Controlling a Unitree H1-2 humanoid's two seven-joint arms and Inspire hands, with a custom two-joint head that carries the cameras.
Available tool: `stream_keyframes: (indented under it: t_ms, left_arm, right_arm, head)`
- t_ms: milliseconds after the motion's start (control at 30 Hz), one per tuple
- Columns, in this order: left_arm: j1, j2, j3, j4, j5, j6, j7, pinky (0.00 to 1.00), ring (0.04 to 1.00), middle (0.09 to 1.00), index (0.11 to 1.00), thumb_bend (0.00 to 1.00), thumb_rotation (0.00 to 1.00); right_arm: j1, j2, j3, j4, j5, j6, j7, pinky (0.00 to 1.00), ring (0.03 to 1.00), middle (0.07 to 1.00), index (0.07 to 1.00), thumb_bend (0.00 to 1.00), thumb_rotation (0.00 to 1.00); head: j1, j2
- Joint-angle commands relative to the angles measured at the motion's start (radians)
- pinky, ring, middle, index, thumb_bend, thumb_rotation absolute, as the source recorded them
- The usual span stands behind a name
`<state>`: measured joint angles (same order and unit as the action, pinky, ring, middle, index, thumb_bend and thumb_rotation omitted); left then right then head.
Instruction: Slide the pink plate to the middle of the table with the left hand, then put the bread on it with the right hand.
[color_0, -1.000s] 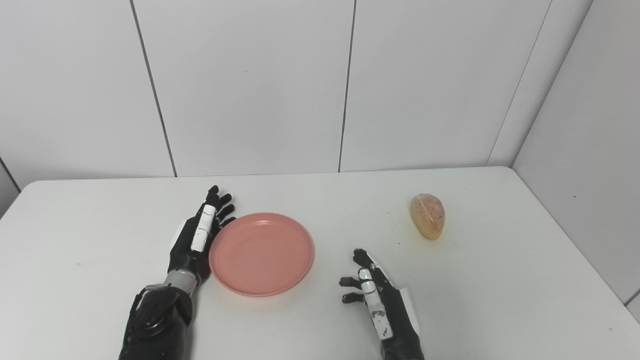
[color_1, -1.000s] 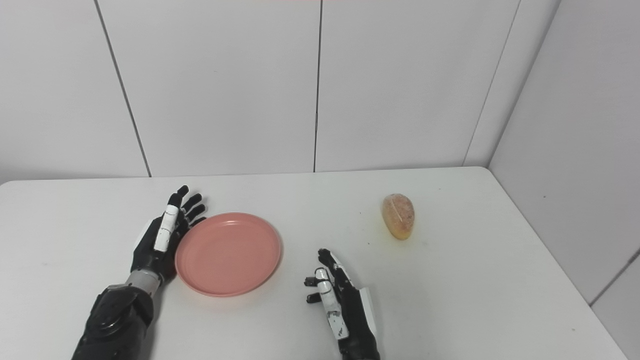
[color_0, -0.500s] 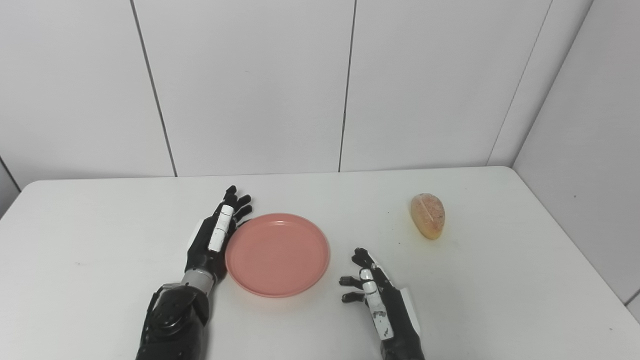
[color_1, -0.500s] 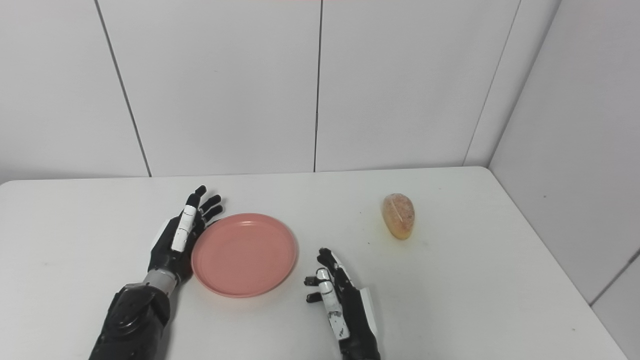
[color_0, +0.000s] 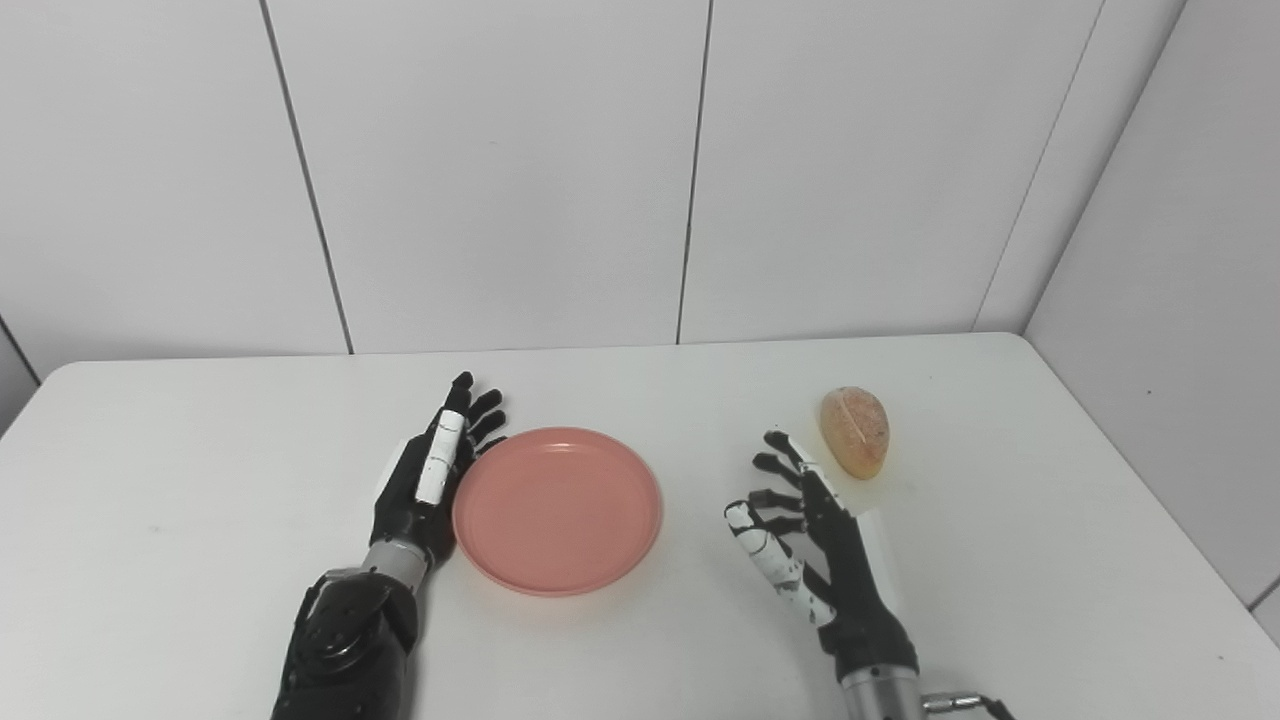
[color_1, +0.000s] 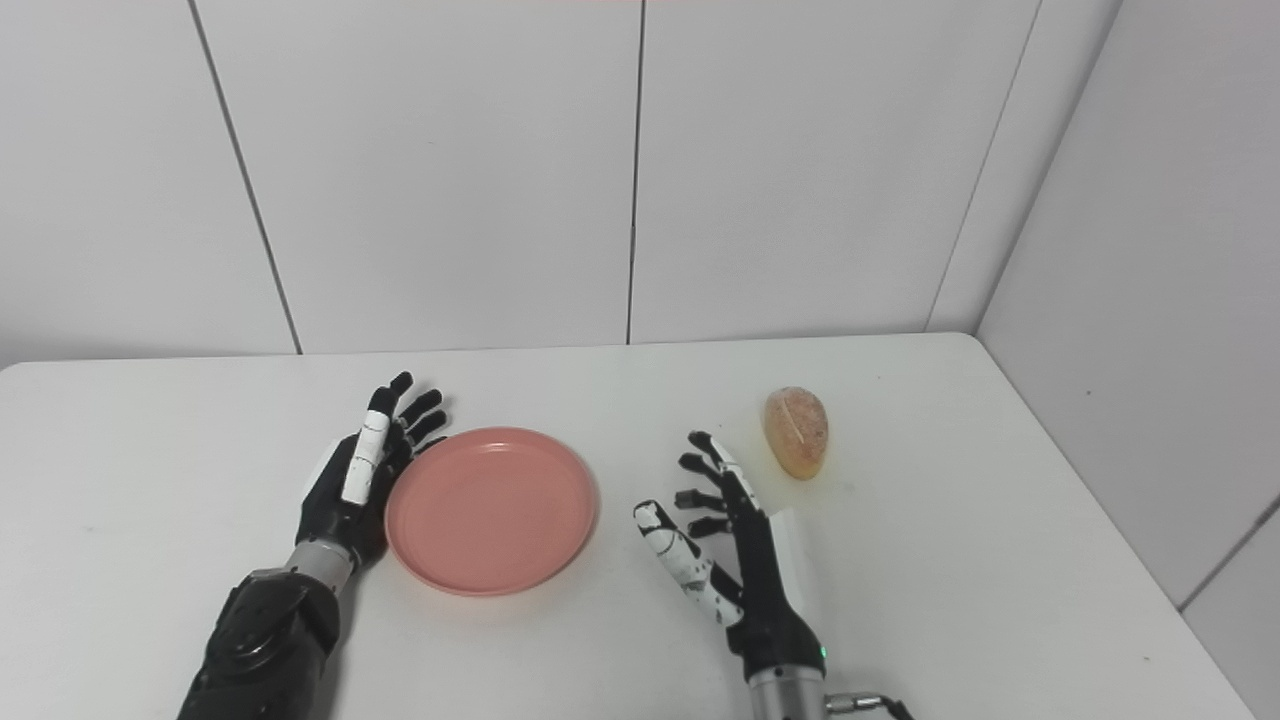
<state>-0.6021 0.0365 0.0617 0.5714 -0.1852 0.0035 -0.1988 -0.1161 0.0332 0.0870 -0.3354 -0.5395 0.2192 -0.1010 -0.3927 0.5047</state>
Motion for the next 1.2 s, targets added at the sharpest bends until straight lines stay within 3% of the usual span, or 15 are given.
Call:
stream_keyframes:
  t_ms: [0,100,233,467,633,900,1167]
  left_arm:
    - [-0.013,0.007,0.0,0.022,-0.007,0.0,-0.01,0.85,0.919,0.915,0.975,0.98,0.84]
    - [-0.019,0.007,0.001,0.032,-0.005,-0.007,-0.015,0.83,0.91,0.911,0.98,0.99,0.84]
    - [-0.025,0.005,0.004,0.043,-0.009,-0.022,-0.025,0.84,0.916,0.917,0.984,0.98,0.84]
    - [-0.042,0.004,0.009,0.084,-0.003,-0.05,-0.02,0.82,0.914,0.912,0.983,0.97,0.85]
    - [-0.047,0.004,0.01,0.1,-0.007,-0.069,-0.027,0.83,0.916,0.917,0.985,0.97,0.85]
    - [-0.04,0.004,0.014,0.09,-0.016,-0.065,-0.028,0.84,0.921,0.916,0.986,0.97,0.85]
    - [-0.036,0.005,0.014,0.09,-0.02,-0.063,-0.028,0.84,0.916,0.919,0.979,0.97,0.85]
  right_arm:
    - [-0.042,-0.006,0.001,-0.049,-0.047,0.065,0.025,0.56,0.689,0.781,0.871,0.82,0.83]
    - [-0.081,-0.013,-0.005,-0.063,-0.068,0.094,0.028,0.54,0.653,0.733,0.89,0.84,0.79]
    - [-0.129,-0.035,-0.01,-0.045,-0.1,0.076,0.015,0.55,0.655,0.742,0.884,0.86,0.77]
    - [-0.196,-0.137,0.044,0.044,-0.346,0.021,-0.066,0.53,0.652,0.759,0.853,0.9,0.74]
    - [-0.238,-0.183,0.049,0.101,-0.413,0.03,-0.104,0.52,0.681,0.791,0.853,0.92,0.73]
    - [-0.332,-0.226,0.026,0.144,-0.521,0.148,-0.014,0.53,0.712,0.807,0.867,0.92,0.63]
    - [-0.42,-0.236,-0.001,0.244,-0.623,0.249,0.071,0.54,0.734,0.814,0.852,0.98,0.69]
  head:
    - [-0.005,-0.005]
    - [-0.006,-0.009]
    - [-0.005,-0.015]
    - [-0.009,-0.036]
    - [-0.009,-0.041]
    - [-0.014,-0.038]
    - [-0.018,-0.038]
